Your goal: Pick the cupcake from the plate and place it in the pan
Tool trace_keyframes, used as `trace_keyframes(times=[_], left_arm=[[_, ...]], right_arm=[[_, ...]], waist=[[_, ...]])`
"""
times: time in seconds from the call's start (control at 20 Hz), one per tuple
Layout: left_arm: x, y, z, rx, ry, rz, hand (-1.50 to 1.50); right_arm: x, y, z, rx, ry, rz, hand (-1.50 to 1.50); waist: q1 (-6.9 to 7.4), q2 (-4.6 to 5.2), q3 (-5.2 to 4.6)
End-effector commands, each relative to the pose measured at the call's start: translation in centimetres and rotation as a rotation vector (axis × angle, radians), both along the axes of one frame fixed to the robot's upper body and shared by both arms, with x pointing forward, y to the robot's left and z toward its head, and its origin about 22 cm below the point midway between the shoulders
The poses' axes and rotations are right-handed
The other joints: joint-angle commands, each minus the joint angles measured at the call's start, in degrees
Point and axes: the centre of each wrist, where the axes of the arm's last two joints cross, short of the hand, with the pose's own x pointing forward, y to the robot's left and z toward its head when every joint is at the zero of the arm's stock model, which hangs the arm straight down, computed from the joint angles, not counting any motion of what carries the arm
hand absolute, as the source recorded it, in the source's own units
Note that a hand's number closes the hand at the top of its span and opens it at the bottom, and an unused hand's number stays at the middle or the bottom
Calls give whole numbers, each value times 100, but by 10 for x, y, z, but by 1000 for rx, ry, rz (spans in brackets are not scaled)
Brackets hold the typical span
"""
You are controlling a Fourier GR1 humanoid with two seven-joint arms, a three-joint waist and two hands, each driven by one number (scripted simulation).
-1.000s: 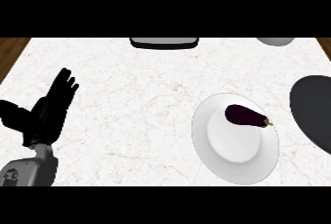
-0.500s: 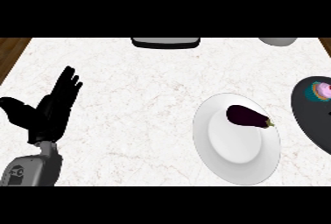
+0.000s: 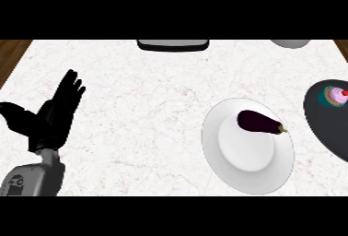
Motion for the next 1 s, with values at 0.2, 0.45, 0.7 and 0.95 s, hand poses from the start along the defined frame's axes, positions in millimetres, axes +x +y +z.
trace_keyframes(times=[0.2, 0.45, 0.7, 0.95], left_arm=[[-5, -6, -8, 2, 9, 22, 0], [-12, 13, -4, 5, 0, 34, 0], [-5, -2, -4, 4, 1, 39, 0], [-9, 8, -7, -10, -5, 15, 0]], right_arm=[[-48, -50, 17, 364, -211, -31, -150], [-116, -90, 25, 468, -297, 47, -150], [-167, -108, 23, 554, -267, 139, -150], [-191, -111, 15, 532, -292, 111, -150]], waist=[[-85, -8, 3], [-121, -26, 4], [-191, -34, 12], [-143, -33, 21]])
